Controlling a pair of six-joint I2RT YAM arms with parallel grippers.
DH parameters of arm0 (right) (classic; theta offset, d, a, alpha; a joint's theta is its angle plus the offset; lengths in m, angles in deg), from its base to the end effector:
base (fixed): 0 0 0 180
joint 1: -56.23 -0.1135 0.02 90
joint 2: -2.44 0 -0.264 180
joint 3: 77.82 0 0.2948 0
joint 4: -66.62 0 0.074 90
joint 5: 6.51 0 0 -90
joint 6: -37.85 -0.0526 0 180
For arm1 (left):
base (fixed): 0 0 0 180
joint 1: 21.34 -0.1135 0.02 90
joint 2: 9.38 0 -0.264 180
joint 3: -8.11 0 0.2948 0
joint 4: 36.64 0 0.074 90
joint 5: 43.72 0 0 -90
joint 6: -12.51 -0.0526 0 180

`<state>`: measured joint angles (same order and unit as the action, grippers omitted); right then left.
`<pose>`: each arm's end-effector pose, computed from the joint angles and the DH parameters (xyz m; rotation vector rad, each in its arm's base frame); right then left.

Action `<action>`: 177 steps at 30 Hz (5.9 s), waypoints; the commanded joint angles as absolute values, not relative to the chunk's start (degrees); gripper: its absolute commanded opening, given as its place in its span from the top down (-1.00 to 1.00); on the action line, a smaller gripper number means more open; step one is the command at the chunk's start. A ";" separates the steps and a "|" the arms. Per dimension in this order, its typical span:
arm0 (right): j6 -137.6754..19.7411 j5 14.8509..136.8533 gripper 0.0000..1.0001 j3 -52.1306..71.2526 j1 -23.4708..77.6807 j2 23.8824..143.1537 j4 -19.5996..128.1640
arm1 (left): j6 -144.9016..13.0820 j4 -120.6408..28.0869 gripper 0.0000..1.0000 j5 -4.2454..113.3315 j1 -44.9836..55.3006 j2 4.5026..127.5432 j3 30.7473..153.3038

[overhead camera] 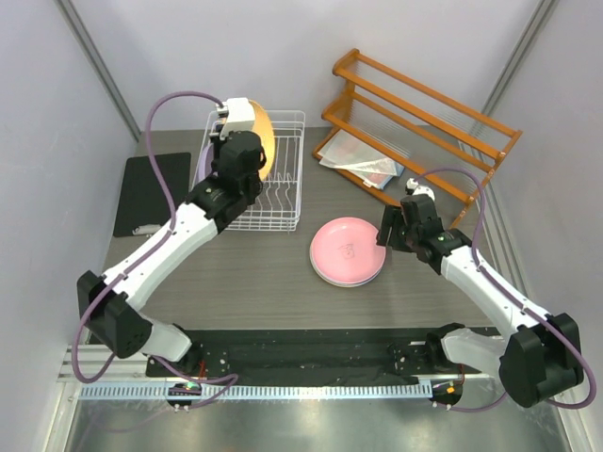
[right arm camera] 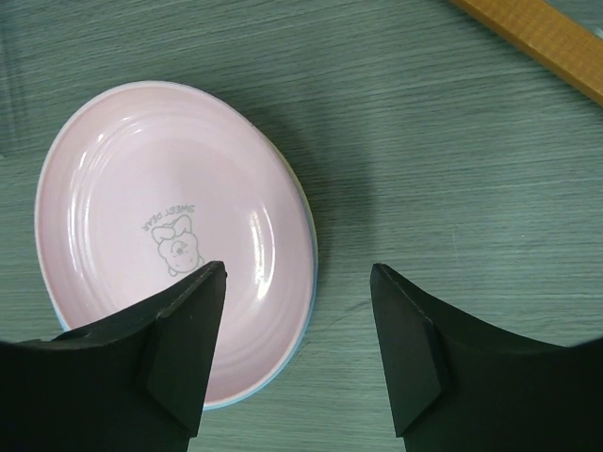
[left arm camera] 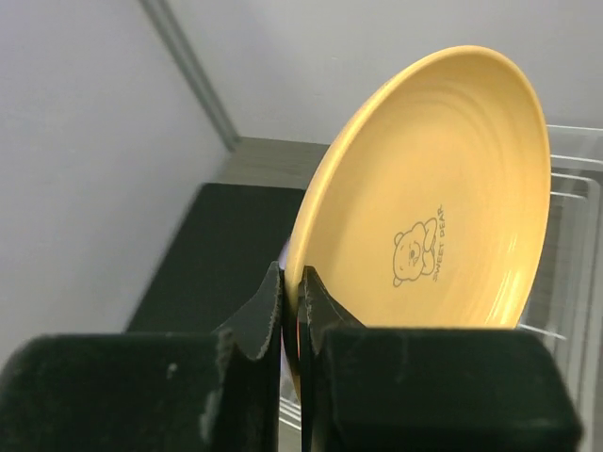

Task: Unload the plates from the dish rack

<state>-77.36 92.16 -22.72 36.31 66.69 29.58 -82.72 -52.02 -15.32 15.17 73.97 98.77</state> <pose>0.2693 0.0892 0.2135 0.1818 2.3673 0.2000 0.3328 -0.1888 0.3993 -0.1879 1.6508 0.5017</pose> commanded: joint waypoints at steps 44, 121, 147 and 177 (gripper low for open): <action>-81.24 90.51 0.98 -25.02 35.31 59.31 31.42 | -51.55 -70.62 -0.99 15.09 20.50 55.84 81.47; -76.94 94.13 -0.37 -22.66 35.31 66.69 30.88 | -75.64 -48.64 1.00 -6.09 -0.95 76.49 92.72; -77.11 87.02 -0.37 -19.67 35.23 62.91 32.64 | -62.21 -67.97 1.00 9.35 4.58 66.21 96.59; -82.12 70.57 -0.17 -19.84 32.15 69.14 46.88 | -43.04 -59.98 1.00 30.81 23.48 62.33 82.17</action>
<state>-81.32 71.48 -19.29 32.88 68.63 44.13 -44.43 -65.02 30.88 21.86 62.03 79.27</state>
